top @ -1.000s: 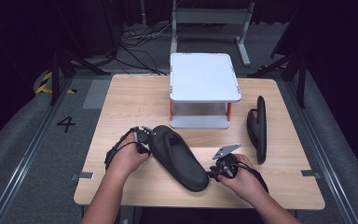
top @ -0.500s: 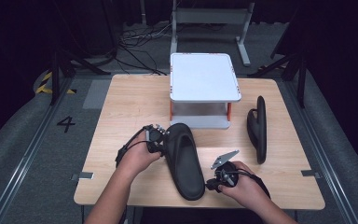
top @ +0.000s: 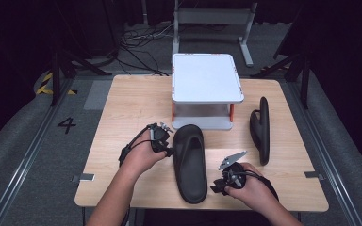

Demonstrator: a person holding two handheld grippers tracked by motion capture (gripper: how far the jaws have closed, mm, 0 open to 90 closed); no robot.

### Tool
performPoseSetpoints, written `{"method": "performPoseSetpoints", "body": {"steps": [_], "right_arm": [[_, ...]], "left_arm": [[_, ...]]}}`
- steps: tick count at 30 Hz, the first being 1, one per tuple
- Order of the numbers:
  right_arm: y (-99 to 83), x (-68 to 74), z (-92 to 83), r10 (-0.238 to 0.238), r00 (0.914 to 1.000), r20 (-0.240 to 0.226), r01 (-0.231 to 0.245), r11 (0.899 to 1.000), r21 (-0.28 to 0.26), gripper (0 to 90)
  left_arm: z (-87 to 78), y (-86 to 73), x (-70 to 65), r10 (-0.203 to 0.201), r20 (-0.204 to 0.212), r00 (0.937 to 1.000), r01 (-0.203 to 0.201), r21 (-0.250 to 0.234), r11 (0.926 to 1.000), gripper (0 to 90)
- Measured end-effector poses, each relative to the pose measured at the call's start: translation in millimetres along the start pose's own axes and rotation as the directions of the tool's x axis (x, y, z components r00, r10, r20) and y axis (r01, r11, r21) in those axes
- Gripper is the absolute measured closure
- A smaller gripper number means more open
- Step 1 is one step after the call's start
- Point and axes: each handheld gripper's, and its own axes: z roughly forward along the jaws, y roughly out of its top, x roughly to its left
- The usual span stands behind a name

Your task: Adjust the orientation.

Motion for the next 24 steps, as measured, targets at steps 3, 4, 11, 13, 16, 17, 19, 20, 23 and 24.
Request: {"method": "performPoseSetpoints", "body": {"steps": [3,4,11,13,16,17,19,20,23,24], "right_arm": [[0.7,-8.9,-17.0,0.014,0.9992,0.037,-0.012,0.999,-0.049,64.8],[0.4,-11.5,-21.2,0.016,0.9988,0.046,-0.014,0.998,-0.058,63.9],[-5.6,-32.9,-56.1,0.080,0.9905,0.112,-0.064,0.988,-0.139,60.3],[-8.4,-37.9,-66.3,0.093,0.9892,0.113,-0.074,0.983,-0.167,59.5],[-13.3,-47.0,-81.1,0.120,0.9828,0.140,-0.091,0.975,-0.202,58.5],[-14.9,-50.4,-86.0,0.131,0.9804,0.147,-0.098,0.972,-0.215,58.2],[-18.2,-56.9,-95.3,0.154,0.9735,0.169,-0.111,0.965,-0.238,57.6],[-19.8,-60.1,-100.0,0.163,0.9703,0.179,-0.115,0.961,-0.251,56.9],[-22.7,-66.5,-110.2,0.180,0.9642,0.195,-0.121,0.952,-0.280,56.3],[-24.1,-69.1,-115.8,0.194,0.9593,0.205,-0.129,0.948,-0.292,56.2]], "left_arm": [[-11.6,-3.1,5.4,-0.030,-0.015,0.9995,0.029,-0.029,0.9992,49.5],[-15.3,-4.5,6.3,-0.042,-0.023,0.9989,0.041,-0.029,0.9988,47.8],[-30.9,-11.6,14.1,-0.054,-0.044,0.9976,0.053,-0.028,0.9982,38.4],[-32.1,-11.9,14.6,-0.055,-0.029,0.9981,0.054,-0.033,0.9980,37.2],[-33.7,-12.7,15.2,-0.064,-0.022,0.9977,0.063,-0.055,0.9965,33.9],[-34.9,-13.3,15.8,-0.062,-0.024,0.9978,0.061,-0.051,0.9968,33.7],[-35.6,-15.6,16.7,-0.066,-0.027,0.9974,0.064,-0.063,0.9960,32.6],[-36.1,-17.2,17.5,-0.064,-0.031,0.9975,0.062,-0.064,0.9960,32.4],[-36.8,-19.1,16.9,-0.029,-0.047,0.9985,0.026,-0.072,0.9971,32.4],[-37.7,-19.3,15.7,-0.007,-0.045,0.9990,0.003,-0.077,0.9970,32.4]]}}
